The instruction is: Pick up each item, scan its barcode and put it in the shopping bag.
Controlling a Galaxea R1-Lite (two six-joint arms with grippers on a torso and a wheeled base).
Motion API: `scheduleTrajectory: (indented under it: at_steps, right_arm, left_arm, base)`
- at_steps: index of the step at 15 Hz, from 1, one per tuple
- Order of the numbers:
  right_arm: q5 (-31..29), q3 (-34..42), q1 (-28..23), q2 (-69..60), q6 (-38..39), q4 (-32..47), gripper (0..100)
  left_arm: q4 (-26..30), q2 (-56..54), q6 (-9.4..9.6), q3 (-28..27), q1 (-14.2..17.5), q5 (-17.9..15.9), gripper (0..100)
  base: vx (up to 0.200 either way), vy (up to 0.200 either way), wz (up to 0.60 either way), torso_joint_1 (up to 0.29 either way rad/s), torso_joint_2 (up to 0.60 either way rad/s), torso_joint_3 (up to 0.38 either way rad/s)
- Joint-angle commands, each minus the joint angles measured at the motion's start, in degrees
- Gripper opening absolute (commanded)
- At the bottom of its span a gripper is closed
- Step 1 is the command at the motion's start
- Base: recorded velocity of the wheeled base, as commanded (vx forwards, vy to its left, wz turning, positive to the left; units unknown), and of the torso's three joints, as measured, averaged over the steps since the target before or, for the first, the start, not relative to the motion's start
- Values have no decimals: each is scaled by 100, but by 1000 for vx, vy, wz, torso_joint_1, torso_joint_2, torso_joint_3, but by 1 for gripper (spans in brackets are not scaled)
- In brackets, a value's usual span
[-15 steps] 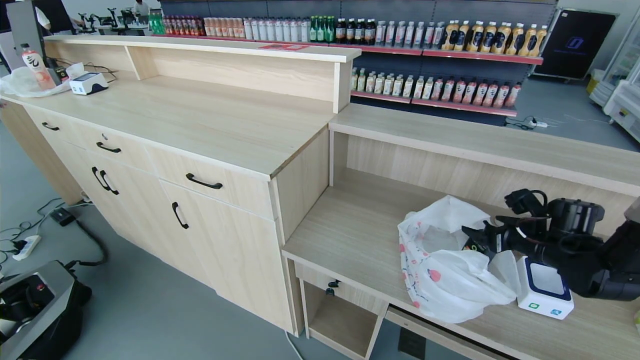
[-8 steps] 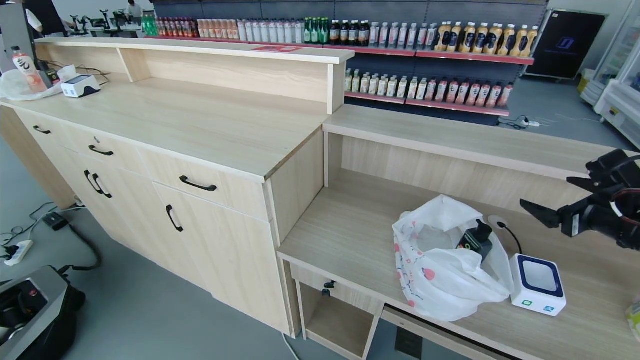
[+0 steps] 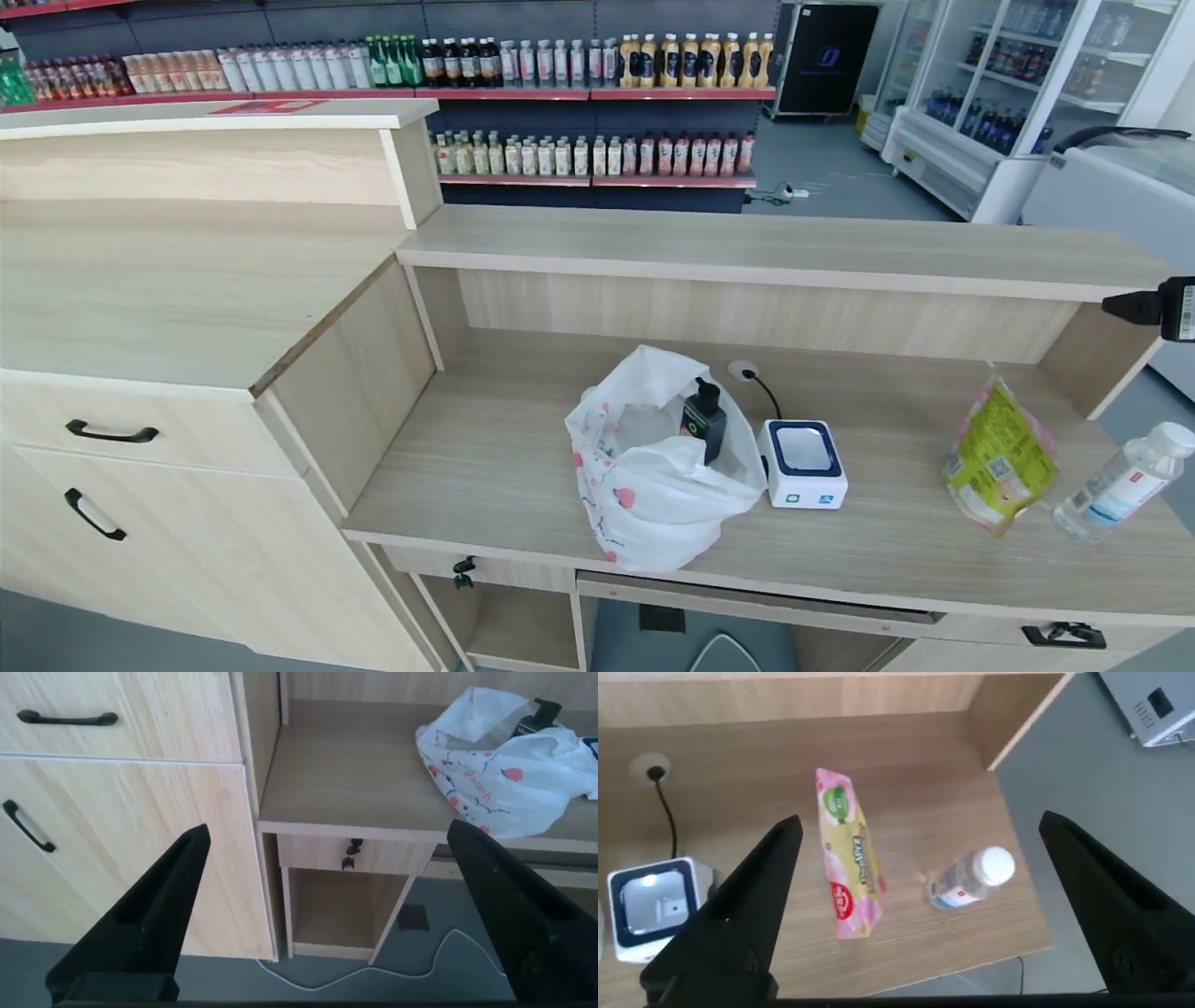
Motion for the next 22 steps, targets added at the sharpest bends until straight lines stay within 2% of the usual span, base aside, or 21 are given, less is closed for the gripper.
scheduleTrajectory:
  at_steps: [1,3,9,17,22]
  right_arm:
    - [212,-20,-45,435,67,21,100]
    - [809,165,-45,725,58,21,100]
    - [800,279,34,1393,-821,-23,100]
    - [871,323,-54,1973,-636,-392,100]
    - [1354,296,-36,2360,-496,-717,100]
  left_arm:
    - [-2,6,-7,0,3,0,100]
    - [-2,6,2,0,3,0,100]
    - [-2,6,2,0,3,0,100]
    - [-2,6,2,0,3,0,100]
    - [-2,6,2,0,3,0,100]
  base:
    - [0,0,0,0,0,0]
    - [0,0,0,0,0,0]
    - [0,0,0,0,0,0]
    - [0,0,0,0,0,0]
    - [0,0,0,0,0,0]
